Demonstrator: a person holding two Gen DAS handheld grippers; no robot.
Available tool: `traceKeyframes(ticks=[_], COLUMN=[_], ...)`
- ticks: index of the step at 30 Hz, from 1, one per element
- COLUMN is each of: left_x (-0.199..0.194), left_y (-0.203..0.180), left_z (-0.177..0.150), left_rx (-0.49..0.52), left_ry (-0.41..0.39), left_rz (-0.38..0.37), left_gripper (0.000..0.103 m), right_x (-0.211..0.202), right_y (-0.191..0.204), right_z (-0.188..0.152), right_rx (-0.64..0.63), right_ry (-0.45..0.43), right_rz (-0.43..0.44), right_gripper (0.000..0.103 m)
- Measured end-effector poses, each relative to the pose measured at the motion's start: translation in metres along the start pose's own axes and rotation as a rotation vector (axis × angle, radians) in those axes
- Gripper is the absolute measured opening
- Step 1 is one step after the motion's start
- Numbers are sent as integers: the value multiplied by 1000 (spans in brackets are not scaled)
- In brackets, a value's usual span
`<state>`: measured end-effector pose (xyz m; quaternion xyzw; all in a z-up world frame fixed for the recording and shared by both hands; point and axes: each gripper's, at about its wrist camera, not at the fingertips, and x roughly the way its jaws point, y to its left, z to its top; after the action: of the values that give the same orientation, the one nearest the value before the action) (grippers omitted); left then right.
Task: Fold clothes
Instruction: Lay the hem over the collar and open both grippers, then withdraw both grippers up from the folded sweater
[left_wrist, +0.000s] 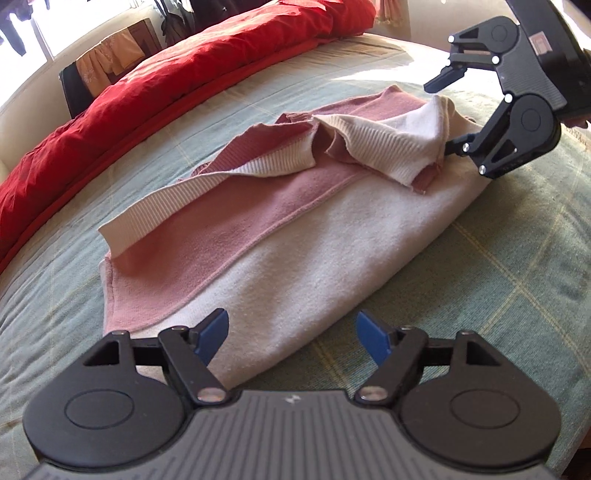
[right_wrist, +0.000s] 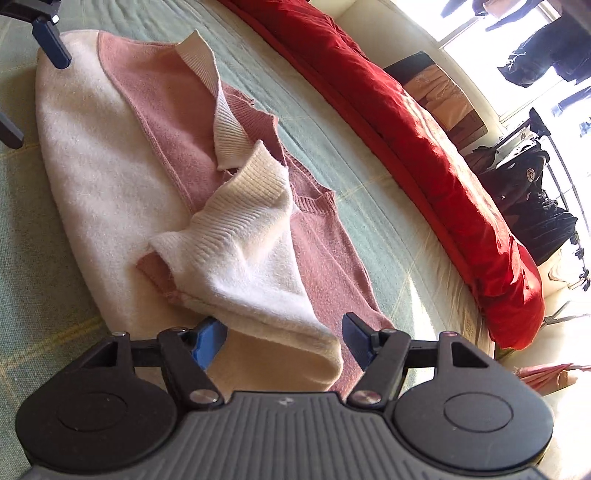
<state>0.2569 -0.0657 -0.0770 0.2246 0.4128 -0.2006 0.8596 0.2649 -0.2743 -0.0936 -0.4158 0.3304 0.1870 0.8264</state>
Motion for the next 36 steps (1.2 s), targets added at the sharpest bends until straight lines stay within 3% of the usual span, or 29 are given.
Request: traceKeyframes(ticks=[11, 20, 30, 33, 36], left_x=[3, 12, 14, 14, 11], left_y=[2, 8, 19, 24, 26], left_z=[3, 3, 0, -1, -4], left_rx=[-22, -53, -82, -91, -86], left_ry=[-13, 1, 9, 20, 20], left_rz=[-4, -7, 31, 49, 64], left_gripper=[78, 78, 78, 78, 78], right_x=[28, 64, 45, 29, 17], right_y=[-65, -107, -115, -110, -99], right_z=[-2, -32, -54, -59, -65], right_rx=[253, 608, 762, 805, 812], right_ry=[11, 98, 97, 73, 72], right_rz=[-14, 47, 84, 166, 229], right_gripper=[73, 73, 73, 67, 49])
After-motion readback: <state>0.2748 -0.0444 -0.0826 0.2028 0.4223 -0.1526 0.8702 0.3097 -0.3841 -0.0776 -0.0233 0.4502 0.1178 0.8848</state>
